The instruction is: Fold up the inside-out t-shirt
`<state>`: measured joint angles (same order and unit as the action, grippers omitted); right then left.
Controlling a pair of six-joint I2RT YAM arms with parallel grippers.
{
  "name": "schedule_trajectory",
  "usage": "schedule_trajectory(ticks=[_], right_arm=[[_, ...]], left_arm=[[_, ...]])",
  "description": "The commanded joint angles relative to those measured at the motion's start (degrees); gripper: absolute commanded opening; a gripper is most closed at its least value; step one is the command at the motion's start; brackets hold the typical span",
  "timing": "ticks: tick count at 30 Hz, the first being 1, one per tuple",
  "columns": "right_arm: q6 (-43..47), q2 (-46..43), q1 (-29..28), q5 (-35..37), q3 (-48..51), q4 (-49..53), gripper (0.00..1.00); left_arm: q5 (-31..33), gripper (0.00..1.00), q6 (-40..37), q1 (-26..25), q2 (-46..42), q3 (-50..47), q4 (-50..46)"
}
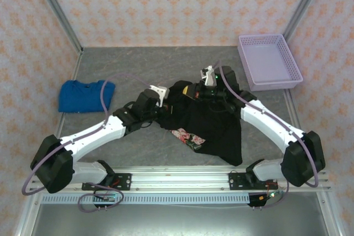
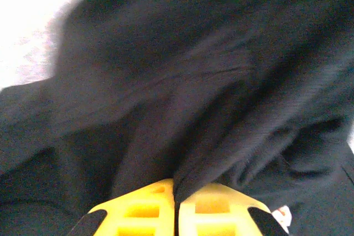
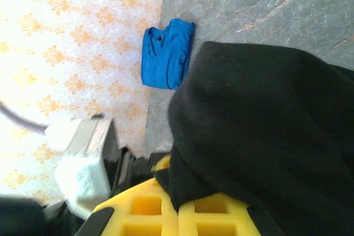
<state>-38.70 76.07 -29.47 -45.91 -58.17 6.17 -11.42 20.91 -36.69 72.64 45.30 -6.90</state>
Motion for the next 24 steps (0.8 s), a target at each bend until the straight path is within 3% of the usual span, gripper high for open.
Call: schedule_trajectory(ticks=[1,4,7,14,18,24], right_arm=[[2.86,-2.16,0.71,-4.95,-3.94,0.98,0.00],[2.20,-2.01,0.73,-7.23,-3.53,-0.55,0.00],[2.39,-1.89,0.73,-7.86,-3.83,-0.70,0.00],[4.35,-0.44,0.74,-6.92,-6.23,1.60,0.00],[4.39,0.19,0.78,-6.08,-5.90,1.63,0.00],[3.06,0.24,0.75,-6.34,-4.68,-0.29,0.00]], left_arm=[[1.99,0.08,-0.14,3.42,-1.40,-2.87,-3.05],[3.94,0.08,-0.79,3.90,-1.77,-2.50,-5.22],[4.39,0.15,-1.27,3.86,-1.99,-2.03,-6.72],[2.46,0.48,-4.07,2.32,-10.35,-3.04,-8.71],[-2.39,0.57,-1.37,-0.02,-16.85,-4.20,-2.17],[-5.76,0.62,-0.24,-1.68,-8.61,2.00,1.40]])
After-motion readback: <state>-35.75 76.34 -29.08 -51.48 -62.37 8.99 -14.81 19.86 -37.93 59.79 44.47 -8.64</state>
